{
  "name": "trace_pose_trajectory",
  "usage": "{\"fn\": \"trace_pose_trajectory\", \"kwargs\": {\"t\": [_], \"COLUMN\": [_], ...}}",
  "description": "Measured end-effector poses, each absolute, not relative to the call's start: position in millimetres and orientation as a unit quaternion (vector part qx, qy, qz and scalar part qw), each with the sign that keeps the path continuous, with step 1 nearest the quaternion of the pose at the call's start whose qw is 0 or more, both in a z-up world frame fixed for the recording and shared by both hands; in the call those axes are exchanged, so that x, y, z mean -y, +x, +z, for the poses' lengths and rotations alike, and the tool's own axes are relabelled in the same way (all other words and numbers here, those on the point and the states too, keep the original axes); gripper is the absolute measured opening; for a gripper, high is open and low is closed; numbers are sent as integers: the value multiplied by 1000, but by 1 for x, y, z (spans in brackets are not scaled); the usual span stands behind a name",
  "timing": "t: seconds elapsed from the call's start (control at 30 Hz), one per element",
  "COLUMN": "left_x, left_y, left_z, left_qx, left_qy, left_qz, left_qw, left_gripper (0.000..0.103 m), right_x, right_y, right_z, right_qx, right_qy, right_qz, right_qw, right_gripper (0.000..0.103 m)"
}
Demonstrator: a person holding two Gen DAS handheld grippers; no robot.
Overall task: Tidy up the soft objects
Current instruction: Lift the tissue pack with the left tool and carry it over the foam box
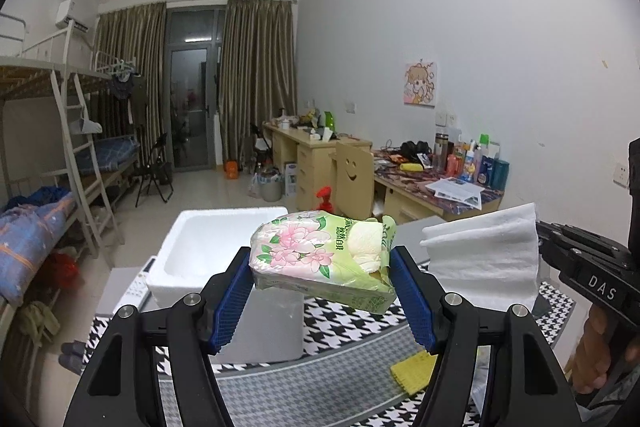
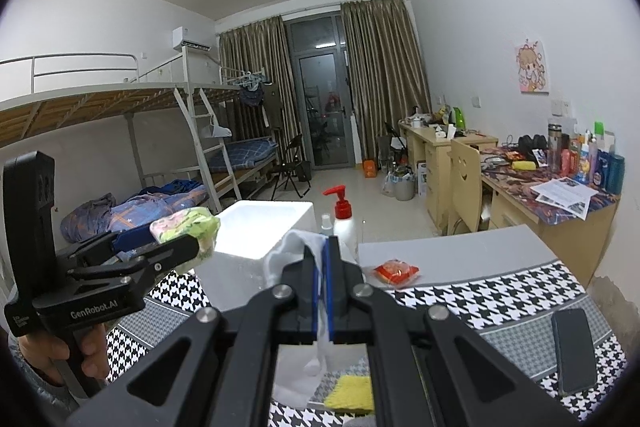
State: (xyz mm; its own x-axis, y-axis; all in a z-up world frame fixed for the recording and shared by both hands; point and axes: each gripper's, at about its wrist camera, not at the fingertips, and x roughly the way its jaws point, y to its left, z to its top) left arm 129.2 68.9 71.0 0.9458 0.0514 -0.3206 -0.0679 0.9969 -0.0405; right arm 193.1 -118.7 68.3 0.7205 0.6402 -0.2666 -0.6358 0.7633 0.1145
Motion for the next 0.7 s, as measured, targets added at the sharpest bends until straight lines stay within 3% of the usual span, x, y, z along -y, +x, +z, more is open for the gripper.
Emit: {"fn": "trace_pose_trajectory", "kwargs": {"t": [0.7], "left_x": [-98], "left_y": [152], "left_z": [92], "left_qx": [-142], "left_qy": [-20], "left_qz": [66], "left_qw": [987], "left_gripper": [70], "right_x": [80], "right_y": [212], "right_z": [90], "right_qx": [-135], "right_qy": [-20], "right_qz": [362], "right_qw": [922], "right_gripper": [5]}}
